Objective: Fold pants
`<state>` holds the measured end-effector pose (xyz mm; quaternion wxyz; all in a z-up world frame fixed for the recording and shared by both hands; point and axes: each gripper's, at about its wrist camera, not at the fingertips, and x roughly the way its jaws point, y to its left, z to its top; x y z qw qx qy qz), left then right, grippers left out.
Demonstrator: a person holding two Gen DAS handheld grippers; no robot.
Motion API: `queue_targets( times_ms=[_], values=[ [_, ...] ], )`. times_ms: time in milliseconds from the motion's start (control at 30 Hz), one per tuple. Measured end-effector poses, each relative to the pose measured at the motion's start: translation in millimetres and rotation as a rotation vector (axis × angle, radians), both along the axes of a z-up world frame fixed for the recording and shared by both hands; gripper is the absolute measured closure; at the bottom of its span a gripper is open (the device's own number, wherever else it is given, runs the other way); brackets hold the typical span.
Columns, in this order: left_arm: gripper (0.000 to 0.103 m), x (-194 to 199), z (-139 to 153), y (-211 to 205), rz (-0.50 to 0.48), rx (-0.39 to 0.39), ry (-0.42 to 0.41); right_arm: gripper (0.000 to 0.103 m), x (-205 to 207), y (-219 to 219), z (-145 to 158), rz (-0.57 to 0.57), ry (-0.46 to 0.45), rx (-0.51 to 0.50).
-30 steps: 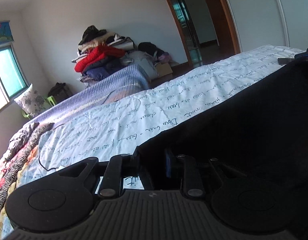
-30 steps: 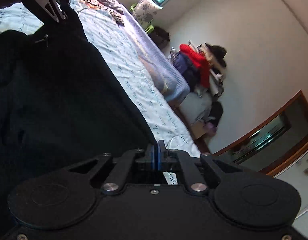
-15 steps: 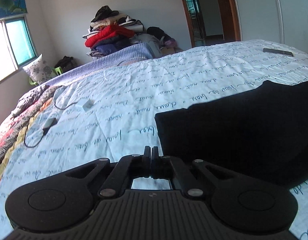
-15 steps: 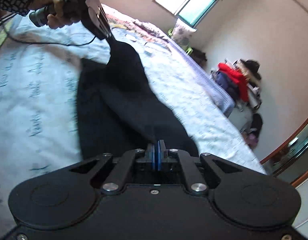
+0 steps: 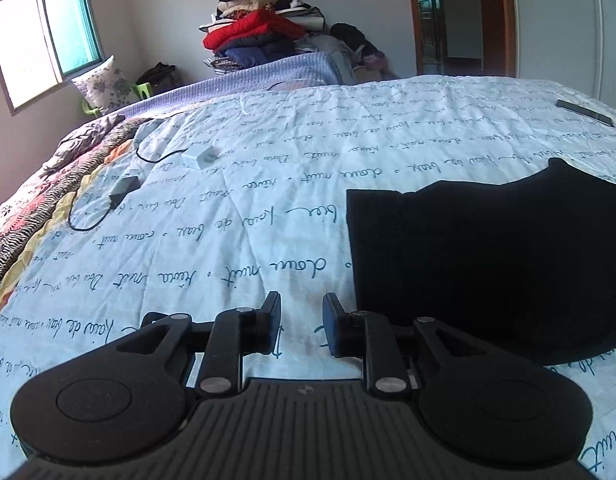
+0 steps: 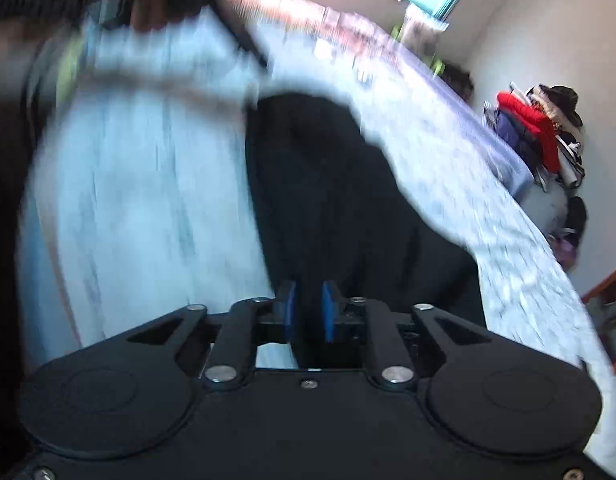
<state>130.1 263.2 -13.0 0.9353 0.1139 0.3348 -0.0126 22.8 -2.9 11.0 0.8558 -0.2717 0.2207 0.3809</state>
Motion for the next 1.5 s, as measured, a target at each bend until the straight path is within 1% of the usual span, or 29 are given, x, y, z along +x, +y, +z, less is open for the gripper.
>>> queue_targets(
  times_ms=[33,100,133,233,333,400,433,500,600,667,733,767,800,867,900,967,1000,1033,1067,1100,1133,1167,1200,1233,1300,1333,1400,1467,1500],
  values=[
    [0.071,2.0,0.5,1.7,0.024,-0.002,0.005,0.084,7.0,15.1,2.4,0.006,-0.022,0.035],
    [0.065,5.7,1.2,6.6,0.084,-0.011,0.016,0.084,23.4,52.3,-5.9,-0.002,-0.094,0.045],
    [0.065,7.2,1.3,10.1,0.112,-0.011,0.023,0.084,34.2,71.6,-13.2,0.004,-0.096,0.042],
    [0.065,5.0,1.4,19.0,0.16,0.02,0.038,0.084,62.0,119.3,-34.9,0.054,-0.041,0.038],
    [0.063,-6.0,0.8,25.0,0.167,0.047,0.033,0.084,74.3,150.0,-49.8,0.075,-0.044,-0.006],
    [0.061,-13.1,-0.1,27.0,0.171,0.065,0.025,0.084,76.5,162.1,-61.3,0.066,-0.075,-0.07],
    [0.061,-15.7,-0.2,27.7,0.175,0.072,0.018,0.087,76.9,164.5,-64.7,0.062,-0.083,-0.089],
    [0.061,-18.3,1.1,29.4,0.186,0.076,0.005,0.097,74.9,165.8,-66.7,0.062,-0.084,-0.092],
    [0.061,-17.4,7.7,31.1,0.199,0.04,-0.007,0.097,60.9,160.9,-53.2,0.101,-0.049,-0.042],
    [0.06,-13.8,13.3,26.6,0.185,0.014,-0.018,0.096,53.0,159.5,-48.0,0.118,-0.029,-0.018],
    [0.058,-8.9,16.3,16.2,0.168,0.014,-0.031,0.096,54.7,165.5,-59.0,0.114,-0.001,-0.075],
    [0.058,-4.4,16.4,6.8,0.154,0.024,-0.035,0.096,55.8,164.6,-64.1,0.099,-0.01,-0.075],
    [0.058,-1.7,16.6,-2.3,0.142,0.034,-0.04,0.096,55.2,158.9,-63.5,0.087,-0.005,-0.053],
    [0.057,-0.3,16.3,-22.2,0.105,0.05,-0.049,0.096,47.8,134.0,-45.7,0.072,0.032,0.025],
    [0.054,-1.9,16.2,-31.8,0.08,0.055,-0.055,0.095,40.9,115.4,-35.0,0.049,0.021,0.056],
    [0.048,-6.3,12.6,-58.1,0.016,0.08,-0.068,0.086,29.6,76.5,-22.9,-0.046,-0.026,0.04],
    [0.045,-9.0,10.0,-71.9,-0.02,0.09,-0.07,0.073,26.2,55.1,-20.7,-0.099,-0.045,0.012],
    [0.044,-10.6,7.1,-86.2,-0.059,0.097,-0.066,0.058,25.6,32.9,-21.2,-0.152,-0.049,-0.027],
    [0.044,-12.9,4.6,-100.7,-0.1,0.104,-0.063,0.052,27.7,11.8,-23.7,-0.206,-0.041,-0.07],
    [0.044,-15.1,2.1,-115.9,-0.142,0.111,-0.064,0.045,32.1,-11.4,-27.9,-0.26,-0.01,-0.112],
    [0.044,-17.6,-0.6,-134.0,-0.193,0.119,-0.07,0.045,37.0,-32.4,-33.5,-0.298,0.06,-0.149],
    [0.044,-20.9,-1.1,-150.8,-0.24,0.124,-0.078,0.045,39.3,-52.6,-40.6,-0.326,0.152,-0.191],
    [0.043,-25.0,-0.9,-167.4,-0.287,0.124,-0.086,0.045,34.3,-71.7,-44.3,-0.339,0.215,-0.217],
    [0.043,-28.0,-1.4,-180.9,-0.325,0.115,-0.089,0.045,24.2,-89.9,-40.2,-0.338,0.253,-0.203],
    [0.04,-34.2,-2.8,-205.7,-0.407,0.075,-0.076,0.045,-0.3,-121.2,-33.6,-0.328,0.392,-0.208],
    [0.04,-37.1,-4.9,-216.9,-0.448,0.053,-0.059,0.045,-15.5,-132.9,-30.5,-0.315,0.414,-0.229],
    [0.039,-44.1,-8.6,-240.0,-0.547,0.024,-0.032,0.044,-40.6,-156.0,-18.3,-0.342,0.396,-0.225],
    [0.039,-51.4,-13.0,-262.6,-0.637,0.027,-0.036,0.044,-49.7,-179.4,-2.3,-0.445,0.331,-0.149],
    [0.039,-54.7,-15.7,-275.5,-0.68,0.031,-0.039,0.043,-48.0,-189.8,5.0,-0.506,0.29,-0.086]
  ],
)
